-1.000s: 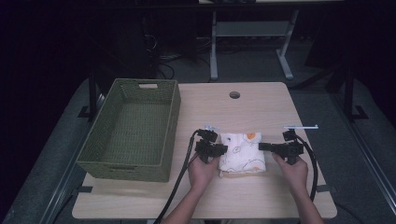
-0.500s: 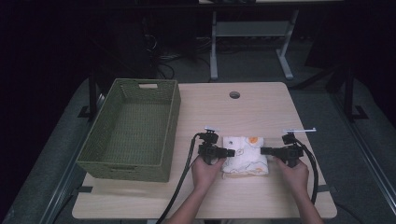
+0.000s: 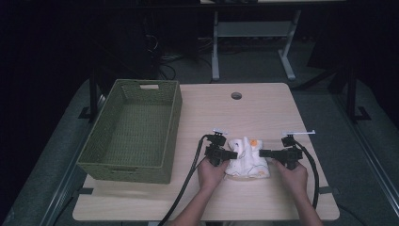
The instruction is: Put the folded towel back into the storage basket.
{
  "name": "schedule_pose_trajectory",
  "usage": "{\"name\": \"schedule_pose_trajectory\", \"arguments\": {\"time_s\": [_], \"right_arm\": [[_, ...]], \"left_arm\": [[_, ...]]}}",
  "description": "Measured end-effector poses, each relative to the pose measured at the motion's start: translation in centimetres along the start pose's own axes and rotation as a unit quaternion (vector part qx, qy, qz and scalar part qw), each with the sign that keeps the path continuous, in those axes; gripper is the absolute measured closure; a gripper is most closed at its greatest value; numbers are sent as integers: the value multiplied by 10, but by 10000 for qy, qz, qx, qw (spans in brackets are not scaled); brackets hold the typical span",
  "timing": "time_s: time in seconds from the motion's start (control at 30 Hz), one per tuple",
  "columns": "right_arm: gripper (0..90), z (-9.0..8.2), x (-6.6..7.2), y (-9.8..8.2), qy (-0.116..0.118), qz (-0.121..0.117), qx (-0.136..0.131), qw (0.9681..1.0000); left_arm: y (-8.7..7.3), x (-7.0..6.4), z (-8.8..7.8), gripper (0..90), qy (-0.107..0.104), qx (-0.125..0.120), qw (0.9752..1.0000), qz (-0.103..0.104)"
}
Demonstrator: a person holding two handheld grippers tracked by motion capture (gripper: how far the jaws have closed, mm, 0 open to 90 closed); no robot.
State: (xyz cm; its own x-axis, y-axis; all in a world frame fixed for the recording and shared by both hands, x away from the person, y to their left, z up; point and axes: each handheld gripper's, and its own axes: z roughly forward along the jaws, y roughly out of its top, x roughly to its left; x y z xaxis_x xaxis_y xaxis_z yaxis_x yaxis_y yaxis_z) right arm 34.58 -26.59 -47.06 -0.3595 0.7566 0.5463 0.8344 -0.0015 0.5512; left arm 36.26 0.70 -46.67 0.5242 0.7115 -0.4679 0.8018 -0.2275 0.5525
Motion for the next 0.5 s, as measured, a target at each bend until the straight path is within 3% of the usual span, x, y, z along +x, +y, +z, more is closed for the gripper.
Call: {"name": "schedule_pose_trajectory", "arguments": {"time_s": [0.33, 0.5], "right_arm": [[870, -14, 11, 9, 308, 23, -286, 9991], [871, -18, 24, 18, 407, -168, -372, 9983]], "left_arm": [[11, 2, -29, 844, -8, -275, 9996, 25], [15, -1, -40, 845, -8, -378, 9992, 105]]}}
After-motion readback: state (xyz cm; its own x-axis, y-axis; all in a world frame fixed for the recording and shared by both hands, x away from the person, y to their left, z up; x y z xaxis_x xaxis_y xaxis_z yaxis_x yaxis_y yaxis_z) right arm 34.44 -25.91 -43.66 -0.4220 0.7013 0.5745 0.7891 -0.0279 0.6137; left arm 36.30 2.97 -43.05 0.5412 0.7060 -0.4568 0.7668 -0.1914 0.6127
